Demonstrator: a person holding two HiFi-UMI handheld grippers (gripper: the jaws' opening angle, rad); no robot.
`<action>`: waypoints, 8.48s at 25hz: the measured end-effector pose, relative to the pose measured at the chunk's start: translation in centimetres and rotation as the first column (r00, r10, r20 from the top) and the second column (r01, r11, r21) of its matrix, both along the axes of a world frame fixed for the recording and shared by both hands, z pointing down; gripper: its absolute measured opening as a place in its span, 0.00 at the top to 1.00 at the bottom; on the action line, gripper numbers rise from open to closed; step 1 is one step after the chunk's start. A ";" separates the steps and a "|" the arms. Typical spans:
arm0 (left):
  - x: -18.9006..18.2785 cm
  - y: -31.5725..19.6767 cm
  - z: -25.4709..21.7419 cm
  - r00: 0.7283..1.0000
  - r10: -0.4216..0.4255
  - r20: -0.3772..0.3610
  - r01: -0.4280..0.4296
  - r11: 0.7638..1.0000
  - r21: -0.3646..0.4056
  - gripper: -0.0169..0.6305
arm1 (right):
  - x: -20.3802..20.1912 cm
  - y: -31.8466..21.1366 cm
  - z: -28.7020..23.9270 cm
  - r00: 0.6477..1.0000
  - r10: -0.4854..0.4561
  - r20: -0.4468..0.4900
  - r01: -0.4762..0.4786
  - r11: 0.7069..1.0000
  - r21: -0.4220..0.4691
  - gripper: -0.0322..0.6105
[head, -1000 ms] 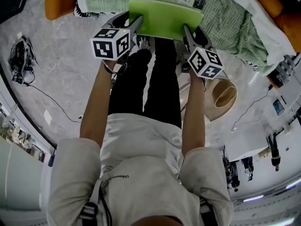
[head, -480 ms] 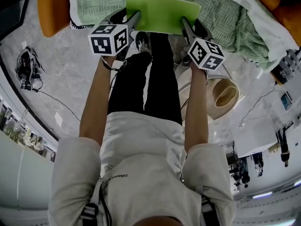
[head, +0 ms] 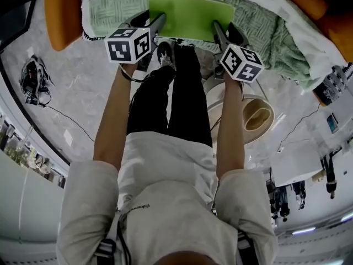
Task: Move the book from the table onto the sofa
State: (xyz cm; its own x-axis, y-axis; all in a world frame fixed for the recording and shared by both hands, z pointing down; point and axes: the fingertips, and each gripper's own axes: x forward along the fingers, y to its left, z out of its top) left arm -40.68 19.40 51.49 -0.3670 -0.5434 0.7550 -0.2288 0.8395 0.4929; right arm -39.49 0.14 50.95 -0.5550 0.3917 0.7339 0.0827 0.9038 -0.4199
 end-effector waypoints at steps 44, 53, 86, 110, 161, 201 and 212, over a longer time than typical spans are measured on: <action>-5.6 -0.7 8.3 0.963 -0.029 -0.266 0.012 0.998 -0.065 0.67 | -5.5 -0.6 8.4 0.962 -0.033 -0.272 0.032 0.999 -0.010 0.67; -5.2 -0.1 8.8 0.959 -0.042 -0.282 0.024 0.998 -0.064 0.67 | -5.1 -0.1 8.7 0.954 -0.027 -0.300 0.028 1.000 -0.002 0.67; -5.0 0.1 9.8 0.961 -0.058 -0.269 0.043 0.997 -0.062 0.67 | -4.5 0.1 9.7 0.951 0.006 -0.310 -0.003 1.000 0.009 0.67; -5.1 0.3 9.7 0.970 -0.067 -0.235 0.051 0.996 -0.072 0.67 | -4.8 0.2 9.7 0.947 0.006 -0.322 -0.002 1.000 0.013 0.67; -1.4 -1.3 -2.9 0.998 0.057 0.024 -0.056 0.997 -0.045 0.68 | -0.9 2.5 -2.1 0.988 -0.096 -0.120 0.108 0.990 0.093 0.67; 13.9 0.6 -25.3 0.960 0.049 0.276 -0.047 0.999 -0.014 0.86 | 11.8 9.4 -24.5 0.966 -0.148 0.211 0.112 0.979 0.171 0.83; 13.0 0.5 -26.5 0.944 0.054 0.324 -0.055 0.998 -0.005 0.96 | 11.8 8.3 -25.4 0.967 -0.129 0.219 0.086 0.977 0.194 0.94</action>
